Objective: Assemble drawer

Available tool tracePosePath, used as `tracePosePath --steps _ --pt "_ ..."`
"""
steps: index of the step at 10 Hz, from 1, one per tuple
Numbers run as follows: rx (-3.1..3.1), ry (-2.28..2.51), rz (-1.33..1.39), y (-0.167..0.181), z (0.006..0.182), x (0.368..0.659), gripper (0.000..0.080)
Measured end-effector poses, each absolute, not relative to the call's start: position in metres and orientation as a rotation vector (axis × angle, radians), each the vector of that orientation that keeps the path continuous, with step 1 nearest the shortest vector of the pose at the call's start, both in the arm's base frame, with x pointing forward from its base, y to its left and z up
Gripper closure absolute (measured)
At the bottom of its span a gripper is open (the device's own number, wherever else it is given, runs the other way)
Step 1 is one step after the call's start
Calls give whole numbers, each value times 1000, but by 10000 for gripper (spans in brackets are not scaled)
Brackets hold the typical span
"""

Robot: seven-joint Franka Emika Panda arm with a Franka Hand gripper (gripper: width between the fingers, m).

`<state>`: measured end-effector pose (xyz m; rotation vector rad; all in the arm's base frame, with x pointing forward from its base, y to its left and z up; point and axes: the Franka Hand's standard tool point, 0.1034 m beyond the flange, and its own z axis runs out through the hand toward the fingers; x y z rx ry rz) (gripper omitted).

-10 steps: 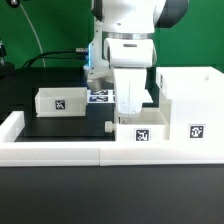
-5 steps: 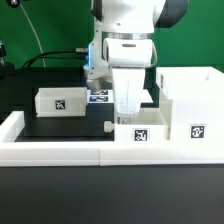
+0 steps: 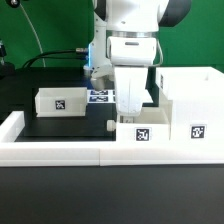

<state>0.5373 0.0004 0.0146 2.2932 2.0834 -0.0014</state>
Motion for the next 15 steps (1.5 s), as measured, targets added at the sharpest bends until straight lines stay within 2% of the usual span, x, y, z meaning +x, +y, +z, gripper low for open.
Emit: tracePosePath --steps 15 --pt "2266 2094 -7 2 12 535 757"
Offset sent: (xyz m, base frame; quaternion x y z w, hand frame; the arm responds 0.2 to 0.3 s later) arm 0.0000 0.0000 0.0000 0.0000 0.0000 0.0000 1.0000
